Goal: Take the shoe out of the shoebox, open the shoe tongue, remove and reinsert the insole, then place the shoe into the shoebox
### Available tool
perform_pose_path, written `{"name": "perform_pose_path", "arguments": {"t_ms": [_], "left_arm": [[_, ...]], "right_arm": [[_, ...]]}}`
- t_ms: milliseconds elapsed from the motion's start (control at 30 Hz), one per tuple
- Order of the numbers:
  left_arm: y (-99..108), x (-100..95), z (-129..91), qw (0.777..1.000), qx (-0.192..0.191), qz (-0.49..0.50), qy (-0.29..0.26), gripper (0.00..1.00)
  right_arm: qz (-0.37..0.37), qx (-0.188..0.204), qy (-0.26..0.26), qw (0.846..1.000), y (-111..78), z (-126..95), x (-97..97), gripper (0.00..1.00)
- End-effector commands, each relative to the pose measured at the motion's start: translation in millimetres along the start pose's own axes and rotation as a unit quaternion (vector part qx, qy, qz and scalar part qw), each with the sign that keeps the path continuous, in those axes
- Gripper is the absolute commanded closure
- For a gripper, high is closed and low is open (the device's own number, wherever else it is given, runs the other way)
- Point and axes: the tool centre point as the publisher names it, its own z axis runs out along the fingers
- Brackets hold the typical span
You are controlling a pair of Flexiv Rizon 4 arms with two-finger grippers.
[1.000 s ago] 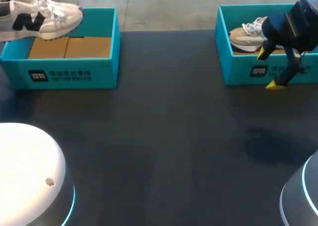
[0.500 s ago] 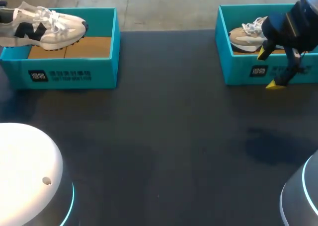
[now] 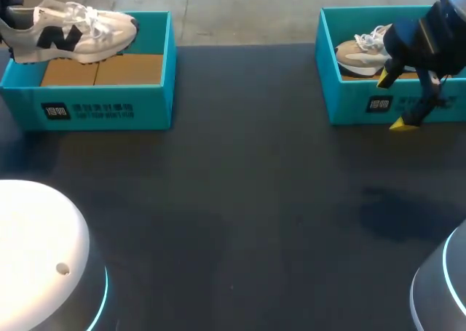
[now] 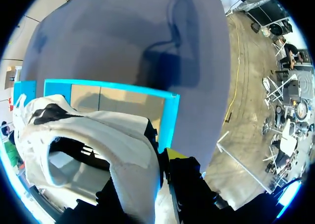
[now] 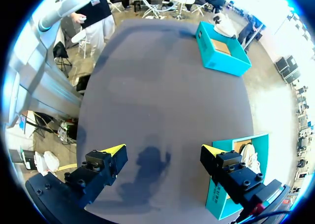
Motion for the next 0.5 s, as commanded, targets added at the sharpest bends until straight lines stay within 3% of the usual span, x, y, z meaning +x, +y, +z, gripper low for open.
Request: {"name": "perform_pose_path", "arguments": {"t_ms": [33, 233, 500], "left_arm": [[16.7, -1.3, 16.0, 1.0, 0.014, -0.006, -0.003, 1.0], [17.3, 0.1, 27.6, 1.0, 0.02, -0.015, -0.005, 1.0], [0.1, -7.4, 46.2, 0.999, 0.044, -0.002, -0.002, 1.0]], "right_arm": [[0.001, 0.002, 0.001, 1.0, 1.0, 1.0, -1.8, 0.0], [0.001, 0.002, 0.001, 1.0, 1.0, 1.0, -1.8, 0.0], [0.001, 0.002, 0.001, 1.0, 1.0, 1.0, -1.8, 0.0]]}}
